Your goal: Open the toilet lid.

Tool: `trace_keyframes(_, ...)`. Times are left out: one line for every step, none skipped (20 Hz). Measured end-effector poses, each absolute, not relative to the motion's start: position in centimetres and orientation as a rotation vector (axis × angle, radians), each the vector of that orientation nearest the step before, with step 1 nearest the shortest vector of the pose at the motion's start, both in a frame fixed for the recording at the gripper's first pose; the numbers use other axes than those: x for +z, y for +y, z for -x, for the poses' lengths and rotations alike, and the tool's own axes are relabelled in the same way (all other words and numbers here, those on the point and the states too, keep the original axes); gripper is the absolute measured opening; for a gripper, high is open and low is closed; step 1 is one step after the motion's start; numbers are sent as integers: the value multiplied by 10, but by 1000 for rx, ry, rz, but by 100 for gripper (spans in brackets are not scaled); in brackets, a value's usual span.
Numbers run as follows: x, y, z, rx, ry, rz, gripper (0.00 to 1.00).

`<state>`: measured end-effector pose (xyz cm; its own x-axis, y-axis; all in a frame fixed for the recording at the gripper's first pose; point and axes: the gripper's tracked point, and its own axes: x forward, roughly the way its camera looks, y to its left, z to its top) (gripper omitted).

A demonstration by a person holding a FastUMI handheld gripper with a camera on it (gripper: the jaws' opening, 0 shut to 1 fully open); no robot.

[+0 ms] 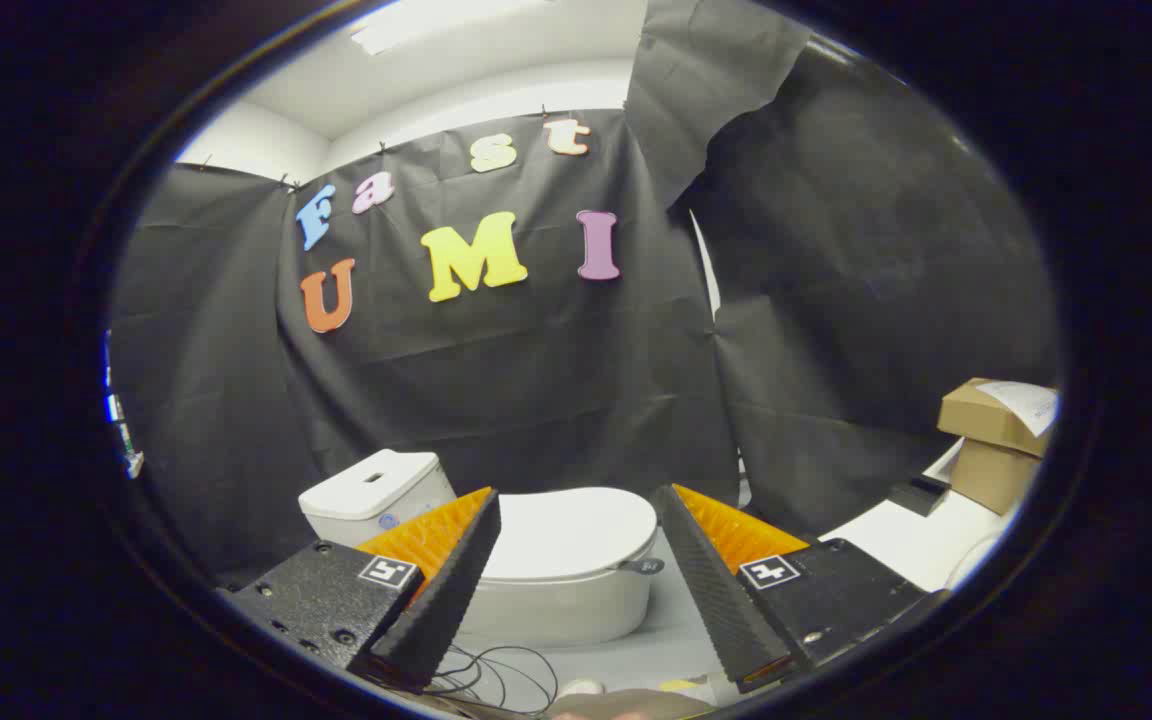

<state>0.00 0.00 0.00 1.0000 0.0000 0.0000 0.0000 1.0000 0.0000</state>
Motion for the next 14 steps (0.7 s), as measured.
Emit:
trace_keyframes(0, 2, 1, 6, -3, 10, 100)
trace_keyframes(0, 5, 2, 10, -2, 16, 100)
trace_keyframes(0, 7, 3, 14, -2, 17, 100)
trace_keyframes(0, 10, 3, 17, -2, 18, 100)
trace_keyframes(0, 12, 3, 23, -1, 22, 100)
trace_keyframes(-1, 13, 3, 26, 0, 28, 100)
trace_keyframes(-1, 13, 3, 25, 1, 34, 100)
trace_keyframes(-2, 14, 3, 24, -1, 36, 100)
trace_keyframes(0, 14, 3, 24, -5, 38, 100)
trace_keyframes(0, 15, 4, 25, -6, 39, 100)
trace_keyframes(0, 15, 4, 25, -7, 45, 100)
trace_keyframes(0, 15, 3, 25, -8, 48, 100)
trace_keyframes(0, 15, 3, 23, -8, 48, 100)
trace_keyframes(0, 14, 3, 24, -8, 45, 100)
